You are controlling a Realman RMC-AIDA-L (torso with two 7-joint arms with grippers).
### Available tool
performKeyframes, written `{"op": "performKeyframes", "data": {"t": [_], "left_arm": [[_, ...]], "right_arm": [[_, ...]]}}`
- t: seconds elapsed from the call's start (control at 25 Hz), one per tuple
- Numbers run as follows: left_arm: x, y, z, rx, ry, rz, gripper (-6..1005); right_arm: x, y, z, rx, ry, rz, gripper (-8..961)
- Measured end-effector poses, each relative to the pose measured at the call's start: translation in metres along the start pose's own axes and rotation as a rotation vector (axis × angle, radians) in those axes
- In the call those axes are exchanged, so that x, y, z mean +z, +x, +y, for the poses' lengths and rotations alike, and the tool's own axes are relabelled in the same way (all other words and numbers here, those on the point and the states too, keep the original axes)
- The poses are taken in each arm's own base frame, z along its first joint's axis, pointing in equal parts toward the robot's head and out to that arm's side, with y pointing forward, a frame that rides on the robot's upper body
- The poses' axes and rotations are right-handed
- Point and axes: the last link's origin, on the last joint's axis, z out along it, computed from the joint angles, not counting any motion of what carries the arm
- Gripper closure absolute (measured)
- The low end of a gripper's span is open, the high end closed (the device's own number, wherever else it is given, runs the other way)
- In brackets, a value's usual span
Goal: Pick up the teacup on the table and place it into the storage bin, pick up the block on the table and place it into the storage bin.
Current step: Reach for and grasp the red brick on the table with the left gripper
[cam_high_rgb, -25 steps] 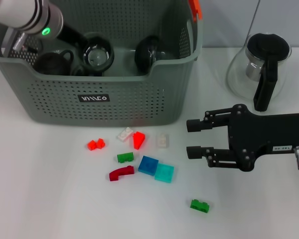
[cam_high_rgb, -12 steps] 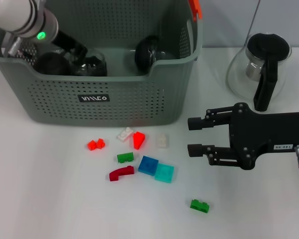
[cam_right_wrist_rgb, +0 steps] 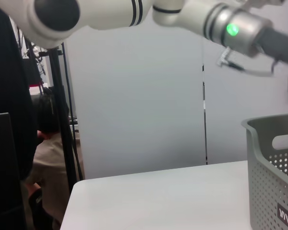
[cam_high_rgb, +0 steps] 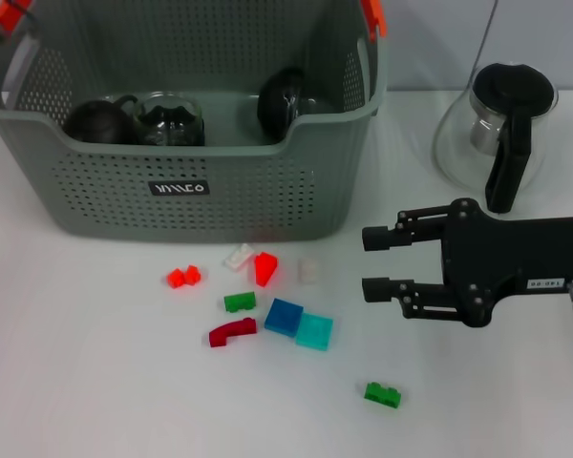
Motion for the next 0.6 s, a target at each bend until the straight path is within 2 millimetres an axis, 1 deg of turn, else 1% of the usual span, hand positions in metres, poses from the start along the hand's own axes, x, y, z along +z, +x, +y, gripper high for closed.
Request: {"op": "performKeyframes", "data": {"t": [0.12,0.28,0.32,0.4,0.48,0.52,0.56,0.6], "left_arm": [[-0.030,-0.003,0.001,-0.128,-0.229,0.151,481],[-0.061,-0.014,0.007,-0.177,-0.387,0.291,438],[-0.066,-0.016,0.009,-0.181,-0.413,0.311,391],[-0.074,-0.022,0.014,-0.174,-0.467,0.326,298],[-0.083,-0.033,0.020,-0.132,-0.515,0.307,204],[-0.088,-0.052,0.026,-0.045,-0.534,0.262,178],[-0.088,-0.052,0.026,-0.045,-0.534,0.262,152],[-0.090,-0.064,0.028,0.008,-0.533,0.237,125]], "right_arm": [[-0.001,0.001,0.000,0.002,0.001,0.001,418],[-0.001,0.002,0.001,0.000,0.002,0.001,418],[-0.002,0.002,0.001,0.000,0.003,0.000,418],[-0.003,0.002,0.001,0.000,0.008,-0.004,418],[-0.004,0.001,0.000,-0.002,0.013,-0.008,418],[-0.005,0.001,0.000,-0.003,0.016,-0.010,418],[-0.006,0.001,0.000,-0.004,0.021,-0.012,418],[-0.007,0.001,-0.001,-0.003,0.026,-0.014,418]]}}
